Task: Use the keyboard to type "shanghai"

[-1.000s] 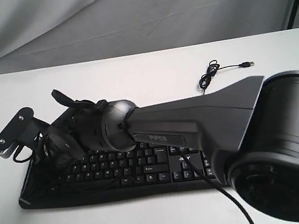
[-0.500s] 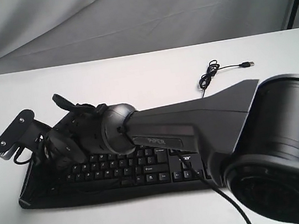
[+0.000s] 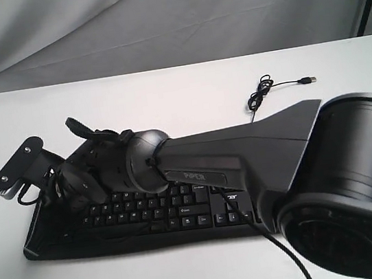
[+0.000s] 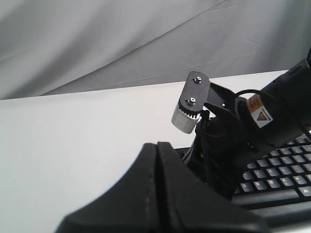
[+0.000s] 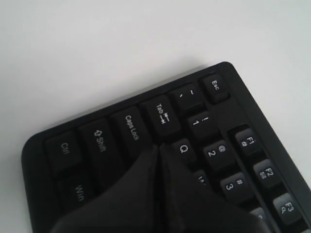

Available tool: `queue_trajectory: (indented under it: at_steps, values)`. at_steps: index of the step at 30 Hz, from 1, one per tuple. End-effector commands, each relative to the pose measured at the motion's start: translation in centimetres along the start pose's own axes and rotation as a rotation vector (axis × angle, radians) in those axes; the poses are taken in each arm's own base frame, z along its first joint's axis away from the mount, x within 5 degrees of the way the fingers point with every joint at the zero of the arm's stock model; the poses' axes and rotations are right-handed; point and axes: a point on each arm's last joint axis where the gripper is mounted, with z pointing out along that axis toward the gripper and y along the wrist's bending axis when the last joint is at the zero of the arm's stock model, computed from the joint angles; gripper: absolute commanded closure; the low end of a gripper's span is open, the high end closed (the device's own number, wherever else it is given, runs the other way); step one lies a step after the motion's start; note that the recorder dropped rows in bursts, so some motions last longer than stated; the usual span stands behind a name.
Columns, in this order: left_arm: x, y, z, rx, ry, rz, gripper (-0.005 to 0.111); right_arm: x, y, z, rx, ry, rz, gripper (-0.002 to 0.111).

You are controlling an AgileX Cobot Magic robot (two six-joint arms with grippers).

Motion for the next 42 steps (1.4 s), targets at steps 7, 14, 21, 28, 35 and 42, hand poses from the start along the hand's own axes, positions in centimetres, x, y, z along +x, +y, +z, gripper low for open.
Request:
queue_trajectory:
  at_steps: [7, 14, 21, 28, 35, 42]
  values:
    - [0.1, 0.0, 0.0, 0.004, -0.004, -0.001, 0.107, 0.3, 0.2, 0.4, -0.009, 0.024, -0.003, 0.108]
    - [0.1, 0.0, 0.0, 0.004, -0.004, -0.001, 0.107, 0.5, 0.2, 0.6, -0.009, 0.027, -0.002, 0.108]
    - [0.1, 0.0, 0.0, 0.004, -0.004, -0.001, 0.107, 0.8, 0.3, 0.9, -0.012, 0.033, 0.004, 0.108]
    - [0.1, 0.0, 0.0, 0.004, -0.004, -0.001, 0.107, -0.3, 0.0, -0.7, -0.003, 0.027, -0.021, 0.108]
    - [0.1, 0.0, 0.0, 0.004, -0.004, -0.001, 0.107, -1.0, -0.5, -5.5, 0.043, -0.002, -0.020, 0.108]
    - [0.1, 0.0, 0.0, 0.004, -0.004, -0.001, 0.107, 3.8, -1.7, -9.0, 0.056, 0.004, 0.096, 0.108]
